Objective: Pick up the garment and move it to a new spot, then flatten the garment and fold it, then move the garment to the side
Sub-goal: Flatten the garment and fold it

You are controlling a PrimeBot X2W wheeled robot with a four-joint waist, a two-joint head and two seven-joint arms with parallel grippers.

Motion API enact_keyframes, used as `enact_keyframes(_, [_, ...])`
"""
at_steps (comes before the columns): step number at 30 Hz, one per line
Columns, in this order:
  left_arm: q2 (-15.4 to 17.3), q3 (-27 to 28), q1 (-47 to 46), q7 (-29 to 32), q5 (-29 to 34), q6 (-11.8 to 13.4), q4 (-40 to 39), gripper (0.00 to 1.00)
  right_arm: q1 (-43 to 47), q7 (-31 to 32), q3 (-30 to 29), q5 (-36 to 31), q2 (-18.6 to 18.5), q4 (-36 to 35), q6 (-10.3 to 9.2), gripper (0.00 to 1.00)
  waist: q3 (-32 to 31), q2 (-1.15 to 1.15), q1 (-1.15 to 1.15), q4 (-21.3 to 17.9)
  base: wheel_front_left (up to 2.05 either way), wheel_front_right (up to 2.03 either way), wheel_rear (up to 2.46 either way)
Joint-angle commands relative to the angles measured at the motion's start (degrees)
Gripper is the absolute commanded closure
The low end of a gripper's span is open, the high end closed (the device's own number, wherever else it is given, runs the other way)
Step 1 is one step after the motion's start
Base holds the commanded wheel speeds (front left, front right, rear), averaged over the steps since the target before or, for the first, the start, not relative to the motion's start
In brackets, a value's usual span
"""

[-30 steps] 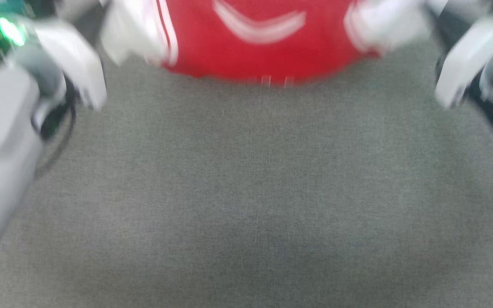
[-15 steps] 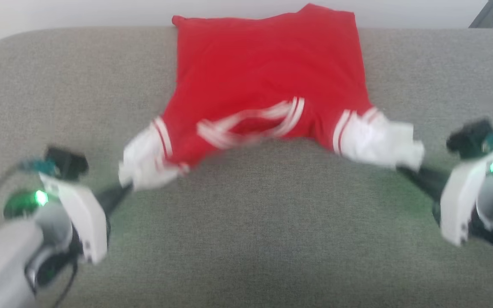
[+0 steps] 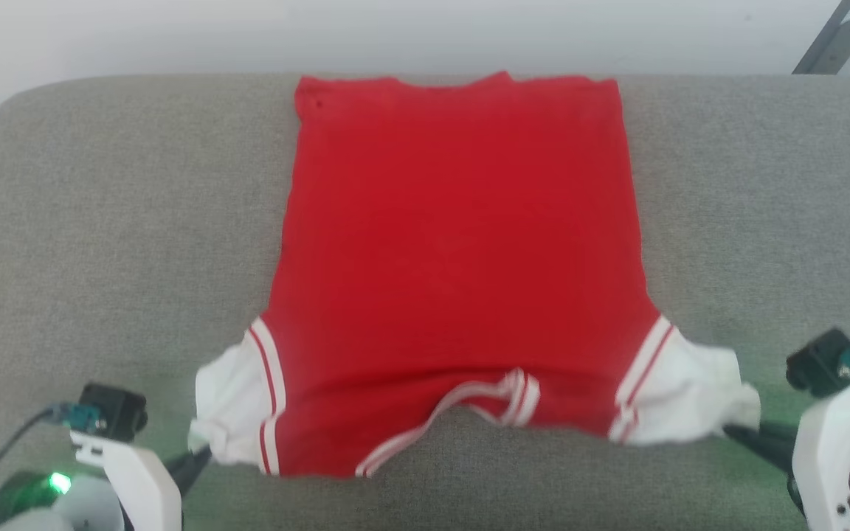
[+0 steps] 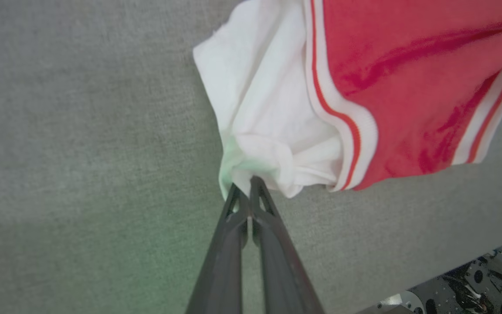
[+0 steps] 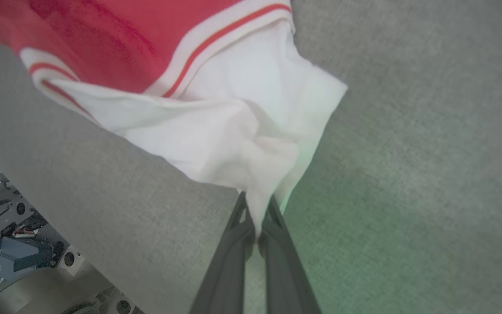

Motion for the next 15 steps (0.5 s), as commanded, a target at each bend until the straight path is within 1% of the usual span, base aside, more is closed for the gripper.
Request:
enact_keyframes(1, [0.1, -0.2, 1.4, -0.2, -0.6, 0.6, -0.5, 1.0, 1.0, 0.6, 0.3, 0.5, -0.6, 0.2, -0.06, 1.0, -0.1, 0.0, 0.0, -0.1, 0.0, 0.0, 0.0])
enact_keyframes(6, [1.1, -0.1, 4.5, -0.3, -2.3, 3.5, -3.2, 1.0, 3.3, 2.1, 0.1, 1.4, -1.5, 0.8, -0.06, 1.0, -0.3, 0.0, 0.0, -0.2, 0.0, 0.0, 0.0])
enact_keyframes(13, [0.2, 0.1, 5.4, -1.2, -2.7, 4.7, -6.0, 1.0, 4.4, 2.2, -1.9, 1.3, -0.5, 1.9, -0.07, 1.0, 0.5, 0.0, 0.0, 0.5, 0.0, 0.0, 0.0])
enact_keyframes(14, [-0.2, 0.0, 5.1, -1.4, -2.4, 4.7, -6.3, 1.0, 4.4, 2.3, -2.3, 1.3, -0.3, 2.1, -0.07, 0.87, 0.6, 0.0, 0.0, 0.6, 0.0, 0.0, 0.0])
enact_keyframes(15, [-0.6, -0.1, 4.8, -1.5, -2.2, 4.5, -6.5, 1.0, 4.3, 2.3, -3.0, 1.1, 0.0, 2.1, -0.07, 0.58, 0.9, 0.0, 0.0, 0.8, 0.0, 0.0, 0.0])
